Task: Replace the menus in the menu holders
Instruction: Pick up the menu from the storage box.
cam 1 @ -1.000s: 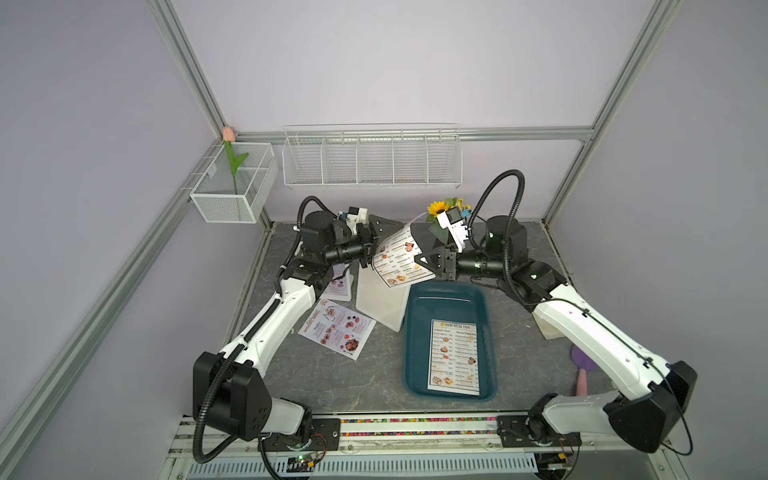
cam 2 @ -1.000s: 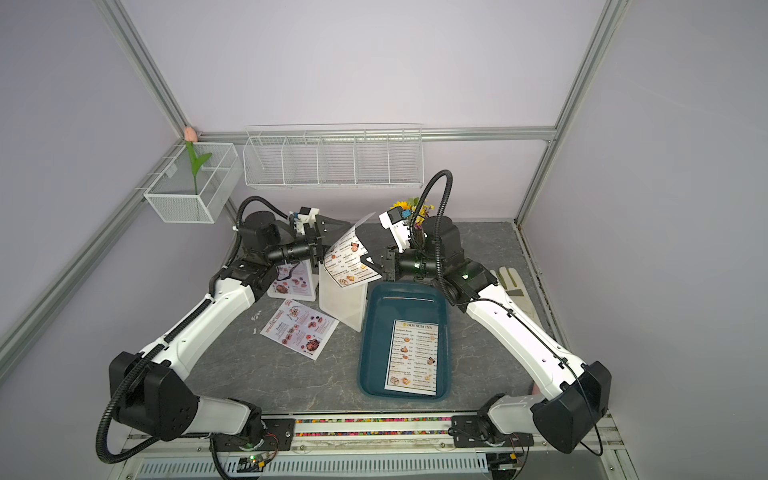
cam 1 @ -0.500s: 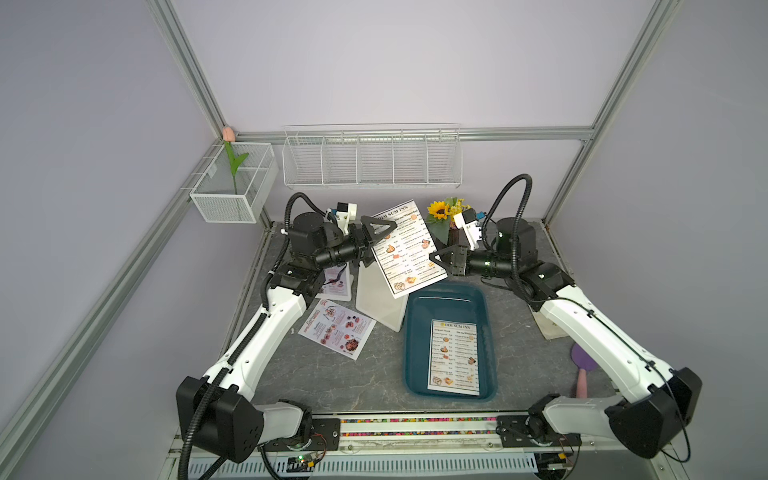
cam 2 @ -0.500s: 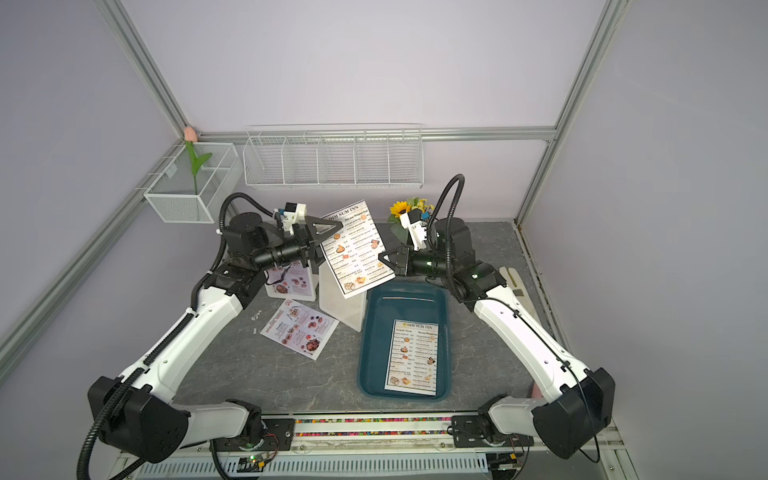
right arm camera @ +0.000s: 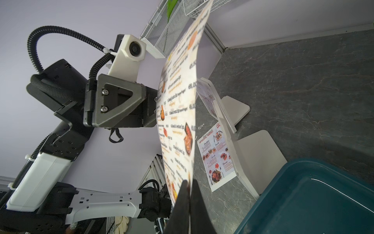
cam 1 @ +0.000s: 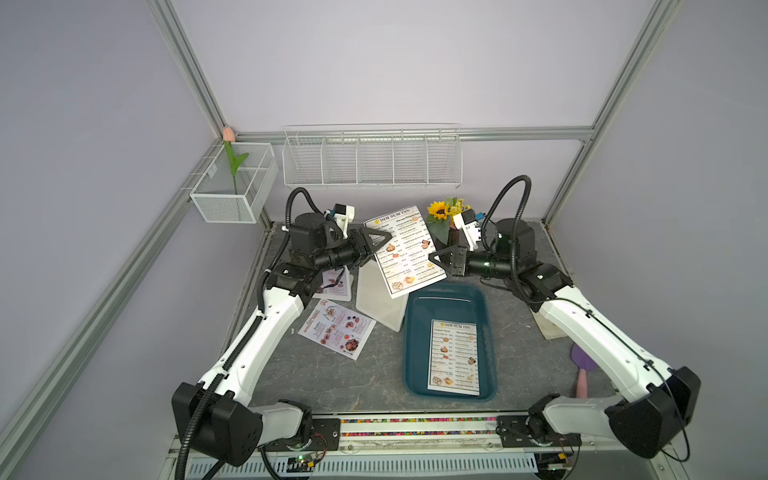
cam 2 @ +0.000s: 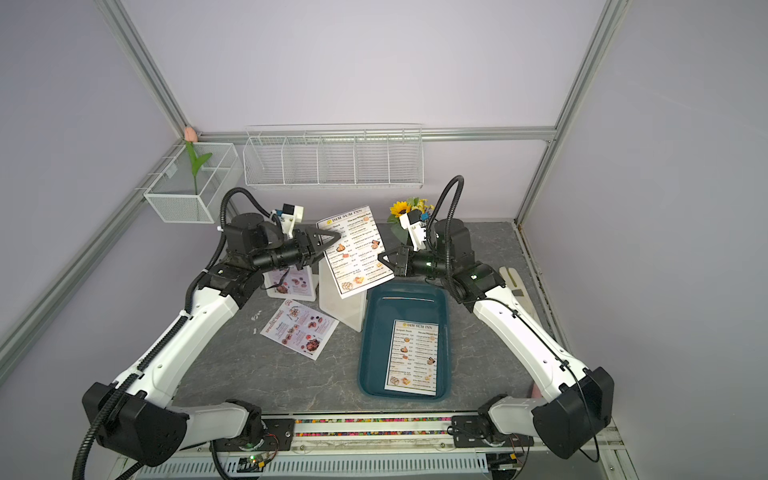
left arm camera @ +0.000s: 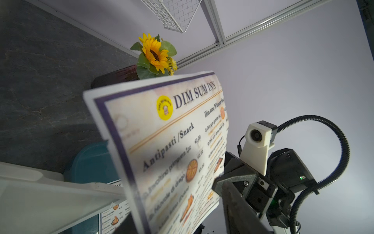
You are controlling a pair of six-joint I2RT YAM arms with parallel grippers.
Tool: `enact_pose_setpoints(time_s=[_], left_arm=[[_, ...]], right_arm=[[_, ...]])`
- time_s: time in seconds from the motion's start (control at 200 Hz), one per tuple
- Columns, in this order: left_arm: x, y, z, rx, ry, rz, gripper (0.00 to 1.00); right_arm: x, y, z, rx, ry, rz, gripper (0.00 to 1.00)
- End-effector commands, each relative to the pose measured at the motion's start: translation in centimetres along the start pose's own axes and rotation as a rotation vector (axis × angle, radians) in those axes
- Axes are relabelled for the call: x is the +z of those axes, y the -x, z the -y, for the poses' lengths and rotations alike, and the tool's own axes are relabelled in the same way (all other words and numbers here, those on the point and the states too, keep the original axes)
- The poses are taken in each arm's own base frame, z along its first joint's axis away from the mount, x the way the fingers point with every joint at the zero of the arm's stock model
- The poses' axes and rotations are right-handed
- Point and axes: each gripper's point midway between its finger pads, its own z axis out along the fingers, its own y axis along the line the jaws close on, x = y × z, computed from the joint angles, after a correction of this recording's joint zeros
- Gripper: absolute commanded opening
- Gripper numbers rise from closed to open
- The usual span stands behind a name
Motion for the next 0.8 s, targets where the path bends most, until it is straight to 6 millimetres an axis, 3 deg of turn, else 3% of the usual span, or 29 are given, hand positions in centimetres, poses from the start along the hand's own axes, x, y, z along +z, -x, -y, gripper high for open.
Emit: enact_pose_setpoints(time_s=[0.0,0.15,0.27,0.465,0.575,0.69,0.795], left_arm=[[-1.0,0.7,1.5,0.058,-0.008,0.036,0.43],[-0.9,0.6,1.9,0.06,-0.038,0.033,0.39],[-1.0,0.6,2.2,0.082,-0.045,0.031,0.17],[-1.4,0.1,2.6,0.145,-0.047,0.019,0.13],[-1.7,-0.2,2.9,0.204,-0.044,0.014,0.0],[-2.2,-1.1,4.1,0.277,-0.074,-0.016,0.0],[-2.6,-2.2,5.6,0.34,-0.125,-0.048,0.0]], right_arm=[[0.0,-0.7,-0.7,-0.018,0.032,-0.015,0.07],[-0.1,-0.9,-0.7,-0.021,0.033,-0.019,0.07],[-0.2,-0.9,-1.0,-0.027,0.04,-0.021,0.07],[-0.3,-1.1,-1.7,-0.046,0.065,-0.023,0.1],[-0.4,-1.4,-2.3,-0.07,0.096,-0.034,0.21],[-1.1,-1.5,-3.2,-0.119,0.118,-0.029,0.38],[-1.4,-1.8,-3.8,-0.144,0.147,-0.038,0.45]])
